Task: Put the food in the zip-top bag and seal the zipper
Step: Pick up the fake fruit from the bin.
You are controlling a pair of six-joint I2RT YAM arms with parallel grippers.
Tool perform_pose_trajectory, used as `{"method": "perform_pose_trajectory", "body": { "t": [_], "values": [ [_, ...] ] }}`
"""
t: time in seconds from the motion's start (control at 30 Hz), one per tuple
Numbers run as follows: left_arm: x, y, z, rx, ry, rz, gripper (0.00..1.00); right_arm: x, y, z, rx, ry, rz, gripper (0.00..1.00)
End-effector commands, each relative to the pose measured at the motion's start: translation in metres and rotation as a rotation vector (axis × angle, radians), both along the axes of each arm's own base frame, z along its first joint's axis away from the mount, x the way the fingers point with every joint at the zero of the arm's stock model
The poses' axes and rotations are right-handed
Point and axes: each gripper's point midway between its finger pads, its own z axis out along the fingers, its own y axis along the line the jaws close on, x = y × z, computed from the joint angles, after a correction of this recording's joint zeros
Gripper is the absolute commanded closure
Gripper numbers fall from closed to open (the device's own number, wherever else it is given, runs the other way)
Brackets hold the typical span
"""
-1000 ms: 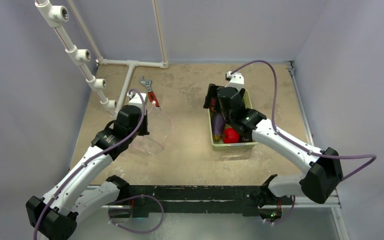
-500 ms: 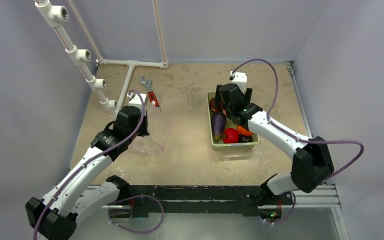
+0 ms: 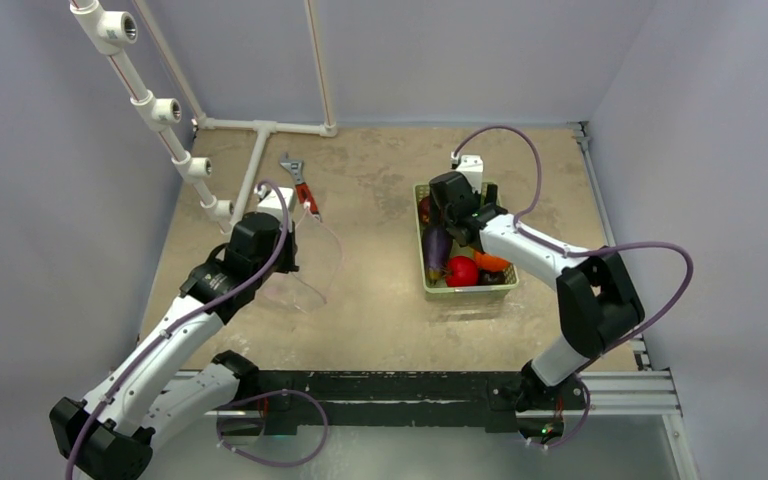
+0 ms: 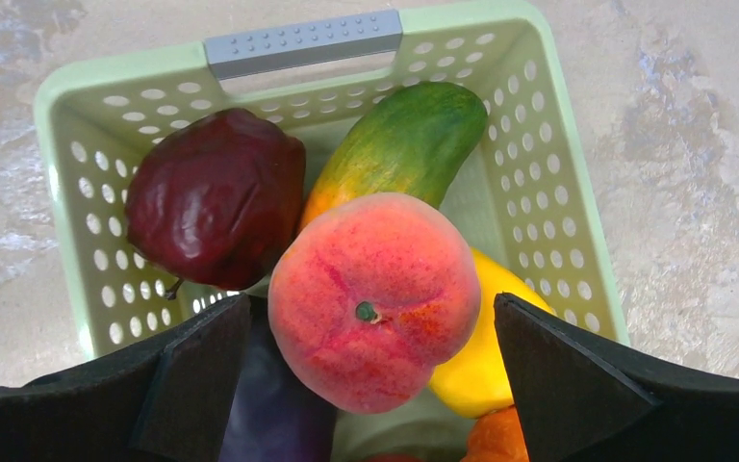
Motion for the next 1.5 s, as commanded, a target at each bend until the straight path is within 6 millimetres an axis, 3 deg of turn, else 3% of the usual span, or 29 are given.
{"method": "perform_pose_trajectory", "body": {
  "t": [0.0,0.37,0.77,0.9,1.2,1.47],
  "values": [
    [0.004,-0.005,0.015,-0.028,-0.060,-0.022,1.00,0.012,-0.006,0.015,0.013,-0.058,-0.041,0.01],
    [0.004,-0.007,0.013,-0.026,-0.055,-0.035,1.00,0.017,-0.014,-0.002,0.027,-0.044,-0.068,0.10],
    [0.005,-0.007,0.011,-0.022,-0.049,-0.034,1.00,0.019,-0.005,0.013,0.086,-0.067,-0.013,0.52],
    [0.005,-0.008,0.010,-0.020,-0.046,-0.034,1.00,0.019,-0.003,0.033,0.112,-0.095,-0.005,0.62],
    [0.006,-0.007,0.009,-0.015,-0.041,-0.028,1.00,0.014,0.011,0.103,0.227,-0.216,0.084,0.66],
    [0.007,-0.007,0.005,-0.007,-0.028,-0.024,1.00,-0.013,0.053,0.174,0.384,-0.335,0.396,0.68]
  ]
}}
